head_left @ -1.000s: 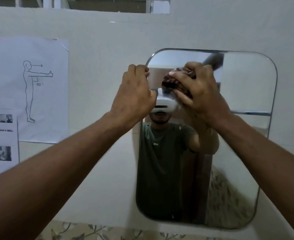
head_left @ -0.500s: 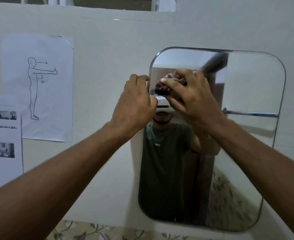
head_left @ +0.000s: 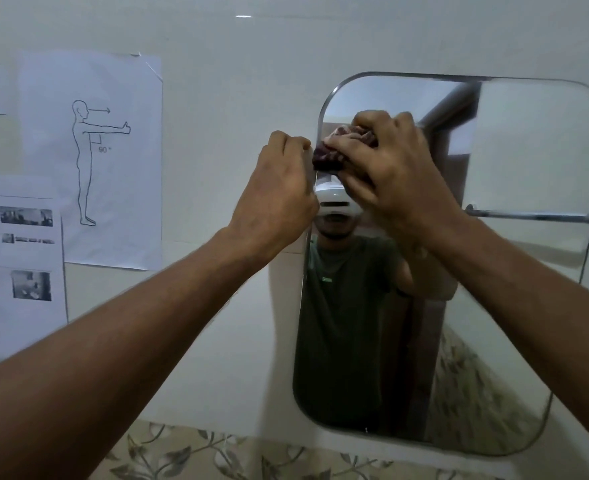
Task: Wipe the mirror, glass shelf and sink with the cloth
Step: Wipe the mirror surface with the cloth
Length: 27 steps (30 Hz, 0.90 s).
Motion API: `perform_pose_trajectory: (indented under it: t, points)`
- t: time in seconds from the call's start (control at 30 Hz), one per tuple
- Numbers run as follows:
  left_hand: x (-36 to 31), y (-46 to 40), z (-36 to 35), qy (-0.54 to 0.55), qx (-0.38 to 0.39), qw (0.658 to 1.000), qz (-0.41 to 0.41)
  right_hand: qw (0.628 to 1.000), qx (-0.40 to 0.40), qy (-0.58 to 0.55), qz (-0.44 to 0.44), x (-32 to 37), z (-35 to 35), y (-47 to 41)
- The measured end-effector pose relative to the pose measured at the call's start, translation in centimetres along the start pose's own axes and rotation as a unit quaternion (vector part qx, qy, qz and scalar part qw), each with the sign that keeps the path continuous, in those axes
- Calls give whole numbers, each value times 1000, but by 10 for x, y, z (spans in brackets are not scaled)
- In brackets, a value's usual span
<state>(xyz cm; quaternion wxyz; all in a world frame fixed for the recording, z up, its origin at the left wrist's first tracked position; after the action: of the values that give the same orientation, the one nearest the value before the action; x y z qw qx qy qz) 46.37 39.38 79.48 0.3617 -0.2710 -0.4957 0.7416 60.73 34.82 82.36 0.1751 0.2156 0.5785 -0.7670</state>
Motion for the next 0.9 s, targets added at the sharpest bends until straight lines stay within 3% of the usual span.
perform_pose_trajectory:
  t: [0.07,0.33,0.53,0.73,0.9]
  points:
    - [1,-1,-1,2,-4,1000,9,1000,2,-1,-2,4,-4,3]
    - [5,-5,0,76,-3,996,53,988,77,-41,127,41,-27,64]
    - [6,-6,2,120,3,991,66,1000,16,-22,5,8,-10,18]
    - [5,-6,-2,129,-5,988,80,990,65,-28,119,49,-26,85]
    - [-2,-10,-6,112,-10,991,68,999,28,-23,28,10,-9,64]
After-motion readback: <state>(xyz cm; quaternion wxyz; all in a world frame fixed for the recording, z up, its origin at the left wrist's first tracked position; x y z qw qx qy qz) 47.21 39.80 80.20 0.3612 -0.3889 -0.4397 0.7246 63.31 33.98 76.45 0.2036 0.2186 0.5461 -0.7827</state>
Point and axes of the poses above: each hand's wrist, its own y-axis away from the middle knuckle, its own z-axis out of the back of the hand, x = y × z, the point moved 5 cm from there along -y, towards the middle knuckle, and after that the axes turned 6 degrees about x, right-handed, at the moved point
